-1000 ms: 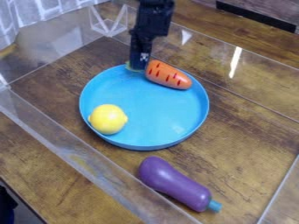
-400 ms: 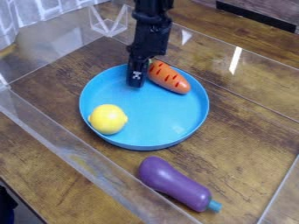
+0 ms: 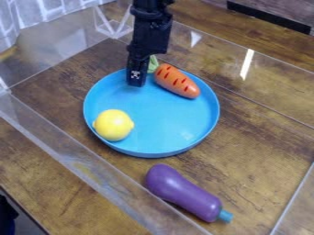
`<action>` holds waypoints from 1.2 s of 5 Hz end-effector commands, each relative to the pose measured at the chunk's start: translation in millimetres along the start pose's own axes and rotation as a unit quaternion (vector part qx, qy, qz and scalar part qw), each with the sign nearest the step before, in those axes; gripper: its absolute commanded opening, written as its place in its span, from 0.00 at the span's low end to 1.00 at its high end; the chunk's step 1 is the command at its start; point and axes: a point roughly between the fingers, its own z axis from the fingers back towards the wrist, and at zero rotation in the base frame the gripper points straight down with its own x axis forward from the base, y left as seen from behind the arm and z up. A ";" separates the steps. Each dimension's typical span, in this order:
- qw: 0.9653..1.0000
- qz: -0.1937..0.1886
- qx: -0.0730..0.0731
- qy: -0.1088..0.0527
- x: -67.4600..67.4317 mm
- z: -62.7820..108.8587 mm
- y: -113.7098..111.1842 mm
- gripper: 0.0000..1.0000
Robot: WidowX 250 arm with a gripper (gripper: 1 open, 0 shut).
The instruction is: Move the carrot to the right side
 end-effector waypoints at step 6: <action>0.998 -0.003 0.049 -0.033 6.2 58.5 2.3 1.00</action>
